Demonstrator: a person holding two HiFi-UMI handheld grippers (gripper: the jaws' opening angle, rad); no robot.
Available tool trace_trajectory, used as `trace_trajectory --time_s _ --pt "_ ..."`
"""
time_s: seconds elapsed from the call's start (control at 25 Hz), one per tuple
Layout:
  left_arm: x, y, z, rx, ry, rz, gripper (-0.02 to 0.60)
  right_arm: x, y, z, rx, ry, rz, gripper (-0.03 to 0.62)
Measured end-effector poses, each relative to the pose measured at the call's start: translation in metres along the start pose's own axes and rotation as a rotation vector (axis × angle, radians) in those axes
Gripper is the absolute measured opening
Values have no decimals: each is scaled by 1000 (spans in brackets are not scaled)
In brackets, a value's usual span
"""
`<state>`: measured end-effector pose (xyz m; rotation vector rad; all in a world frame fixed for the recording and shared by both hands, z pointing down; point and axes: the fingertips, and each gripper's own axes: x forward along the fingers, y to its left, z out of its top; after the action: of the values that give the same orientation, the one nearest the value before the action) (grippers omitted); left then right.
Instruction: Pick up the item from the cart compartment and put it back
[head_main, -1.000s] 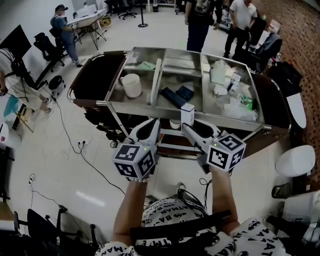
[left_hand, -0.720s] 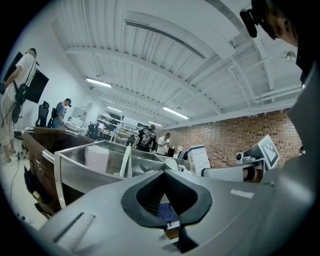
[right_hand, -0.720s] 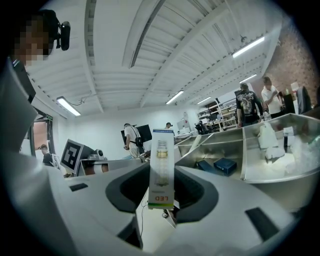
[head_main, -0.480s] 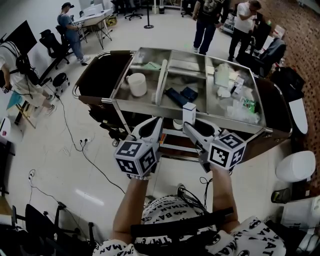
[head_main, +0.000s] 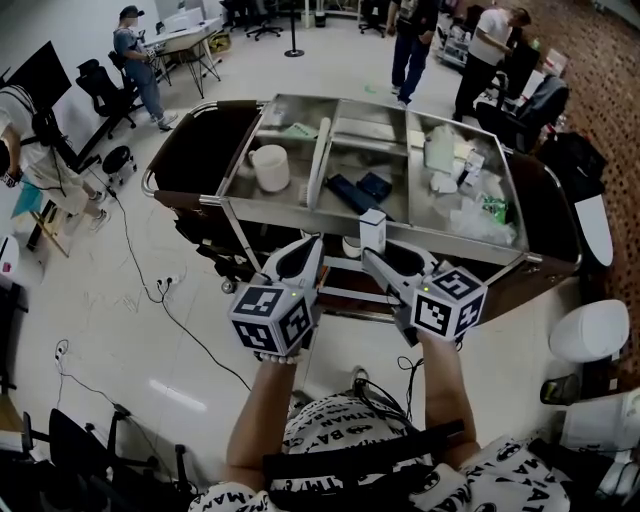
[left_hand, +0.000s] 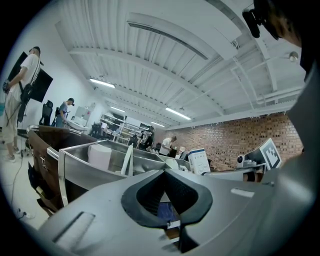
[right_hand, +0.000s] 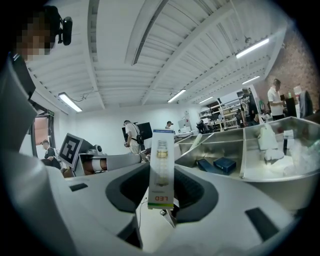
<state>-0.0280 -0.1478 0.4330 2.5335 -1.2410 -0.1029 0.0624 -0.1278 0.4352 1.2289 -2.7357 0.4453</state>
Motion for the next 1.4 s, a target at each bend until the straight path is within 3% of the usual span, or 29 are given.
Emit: trace_trajectory --time_s 0.28,0.52,0.8,1.16,1.4 --pt "10 6 16 19 -10 22 0 11 -19 33 -96 49 -18 150" --pt "38 1 39 48 -28 -11 0 30 -57 86 -211 125 -62 150" --pt "76 3 56 29 -33 -38 0 56 -112 138 -251 154 -135 150" --pt "101 23 68 12 -27 -18 0 110 -194 148 -252 330 -206 152" --pt "112 35 75 -6 -9 8 0 149 -245 139 -214 504 -212 158"
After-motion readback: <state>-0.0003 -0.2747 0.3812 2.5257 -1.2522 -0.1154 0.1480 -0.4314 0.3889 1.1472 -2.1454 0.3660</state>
